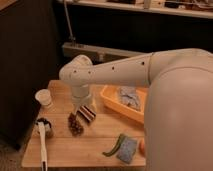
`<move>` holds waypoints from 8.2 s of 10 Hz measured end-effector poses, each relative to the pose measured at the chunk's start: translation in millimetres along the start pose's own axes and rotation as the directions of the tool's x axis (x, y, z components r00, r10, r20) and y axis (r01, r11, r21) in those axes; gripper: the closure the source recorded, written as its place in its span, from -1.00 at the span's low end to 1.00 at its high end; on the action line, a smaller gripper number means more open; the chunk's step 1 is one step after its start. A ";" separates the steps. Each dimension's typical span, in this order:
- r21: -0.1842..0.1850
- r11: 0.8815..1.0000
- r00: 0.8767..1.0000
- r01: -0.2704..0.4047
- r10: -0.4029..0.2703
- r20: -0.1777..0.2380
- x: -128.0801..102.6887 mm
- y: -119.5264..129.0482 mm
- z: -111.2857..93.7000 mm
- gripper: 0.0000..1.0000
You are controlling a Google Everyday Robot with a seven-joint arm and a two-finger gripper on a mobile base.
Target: Wipe tray with eraser
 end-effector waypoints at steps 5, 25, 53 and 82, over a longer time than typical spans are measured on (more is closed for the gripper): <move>0.000 1.000 1.000 0.000 0.000 0.000 0.0 0.0 0.0 -0.30; -0.081 0.822 0.817 0.564 -0.542 0.196 -55.9 -30.2 55.7 -0.30; -0.055 0.903 0.896 0.426 -0.413 0.163 -142.3 -103.9 -47.7 1.00; 0.003 0.999 0.978 0.049 -0.048 0.202 -93.7 -297.4 64.9 1.00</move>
